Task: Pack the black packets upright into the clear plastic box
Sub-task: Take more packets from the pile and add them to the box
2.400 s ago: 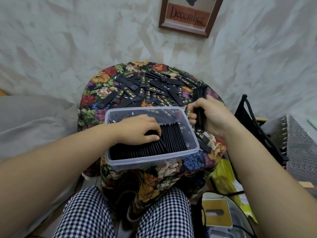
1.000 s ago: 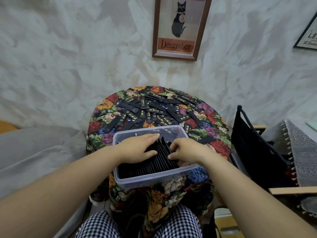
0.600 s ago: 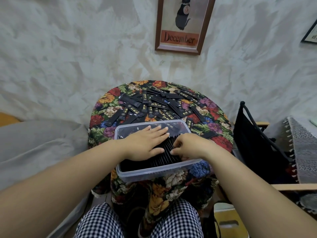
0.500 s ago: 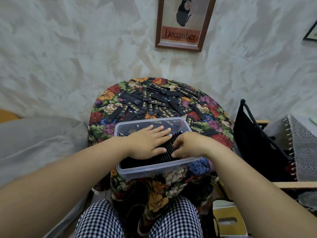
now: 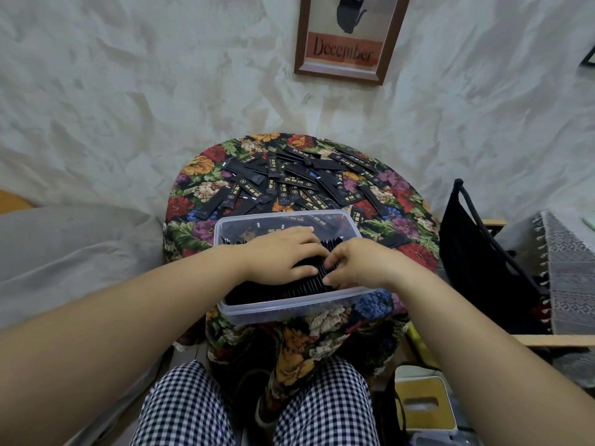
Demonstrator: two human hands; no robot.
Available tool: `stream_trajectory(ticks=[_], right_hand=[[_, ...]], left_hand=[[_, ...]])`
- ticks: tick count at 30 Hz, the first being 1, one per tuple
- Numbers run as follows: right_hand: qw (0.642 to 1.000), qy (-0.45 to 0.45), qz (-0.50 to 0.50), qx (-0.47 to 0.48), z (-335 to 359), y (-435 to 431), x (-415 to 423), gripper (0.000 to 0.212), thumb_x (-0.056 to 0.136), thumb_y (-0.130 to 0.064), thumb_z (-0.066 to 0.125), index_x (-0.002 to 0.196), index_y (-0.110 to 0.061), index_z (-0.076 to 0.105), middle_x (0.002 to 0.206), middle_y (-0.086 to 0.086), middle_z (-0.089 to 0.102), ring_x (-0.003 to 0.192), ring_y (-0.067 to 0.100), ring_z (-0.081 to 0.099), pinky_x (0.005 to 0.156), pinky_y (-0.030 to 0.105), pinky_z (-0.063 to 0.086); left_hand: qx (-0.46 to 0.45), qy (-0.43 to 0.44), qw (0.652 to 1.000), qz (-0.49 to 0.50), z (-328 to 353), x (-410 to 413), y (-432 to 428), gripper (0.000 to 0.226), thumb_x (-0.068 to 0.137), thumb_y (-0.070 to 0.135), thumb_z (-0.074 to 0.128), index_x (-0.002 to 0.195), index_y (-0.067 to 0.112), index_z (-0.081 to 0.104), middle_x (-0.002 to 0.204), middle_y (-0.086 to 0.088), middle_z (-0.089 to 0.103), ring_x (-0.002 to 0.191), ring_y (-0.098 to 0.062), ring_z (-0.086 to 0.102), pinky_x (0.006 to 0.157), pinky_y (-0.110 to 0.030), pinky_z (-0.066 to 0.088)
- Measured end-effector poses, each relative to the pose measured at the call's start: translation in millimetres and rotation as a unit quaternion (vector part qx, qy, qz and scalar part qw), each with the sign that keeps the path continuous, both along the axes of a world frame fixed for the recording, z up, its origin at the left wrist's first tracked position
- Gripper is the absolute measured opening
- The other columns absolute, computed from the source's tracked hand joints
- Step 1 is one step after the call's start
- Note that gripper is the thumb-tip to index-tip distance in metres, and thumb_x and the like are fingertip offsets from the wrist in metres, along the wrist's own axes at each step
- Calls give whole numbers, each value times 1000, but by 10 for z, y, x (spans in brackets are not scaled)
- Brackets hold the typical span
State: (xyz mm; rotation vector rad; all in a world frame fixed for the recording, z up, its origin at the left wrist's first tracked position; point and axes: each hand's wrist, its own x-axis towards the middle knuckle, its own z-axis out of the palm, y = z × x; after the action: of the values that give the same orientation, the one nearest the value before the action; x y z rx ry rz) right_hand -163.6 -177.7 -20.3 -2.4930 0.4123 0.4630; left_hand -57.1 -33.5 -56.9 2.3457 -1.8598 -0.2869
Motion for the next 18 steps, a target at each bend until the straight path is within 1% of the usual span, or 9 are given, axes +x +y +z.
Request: stream_trajectory(ticks=[2,3,5,8,12,15,18], right_hand=[[1000,-1,7,-22,27,8,-16,22,84,-26,72,102,-16,67,90,2,72,84,16,69,78,30,55],[1000,-5,3,-14,40,3,-24,21,85,-24,70,103,-16,67,88,2,72,81,15,70,76,29,56],[998,-25,-35,48,86,-51,-55,18,88,-19,67,105,-16,64,84,5,71,70,13,69,68,26,57],[982,-99,-104,120,187,-245,-137,10,91,-17,63,101,-16,63,78,4,70,64,15,67,58,26,56],[945,-195,-200,171,151,-614,-146,12,94,-14,58,104,-12,63,81,5,69,63,16,61,51,24,49],[926,-232,-249,167,-20,-855,28,16,95,-13,55,109,-11,62,86,2,66,63,12,57,51,20,49],[929,-241,-250,130,-169,-1023,344,16,95,-14,55,110,-12,61,93,1,61,70,10,55,56,22,47]], left_hand=[[-6,-5,1000,-2,-9,8,-4,43,99,39,40,138,22,43,143,-1,37,140,-19,19,112,-28,15],[-4,-6,1000,-1,-15,14,-5,42,99,39,39,136,22,45,142,-1,37,139,-19,20,112,-29,16],[1,-6,1000,2,-29,29,-2,41,98,41,39,134,23,47,140,0,37,138,-19,22,112,-31,19],[1,-1,1000,0,-40,42,8,39,99,41,38,132,25,48,139,1,38,137,-18,22,112,-32,21],[3,8,1000,0,-44,44,25,38,99,42,37,132,27,47,140,2,37,137,-16,22,112,-31,20],[5,14,1000,2,-40,42,39,37,99,41,37,132,28,47,140,3,37,136,-16,23,112,-30,21],[4,17,1000,5,-34,40,51,37,98,41,37,132,28,47,139,4,38,135,-15,25,113,-32,21]])
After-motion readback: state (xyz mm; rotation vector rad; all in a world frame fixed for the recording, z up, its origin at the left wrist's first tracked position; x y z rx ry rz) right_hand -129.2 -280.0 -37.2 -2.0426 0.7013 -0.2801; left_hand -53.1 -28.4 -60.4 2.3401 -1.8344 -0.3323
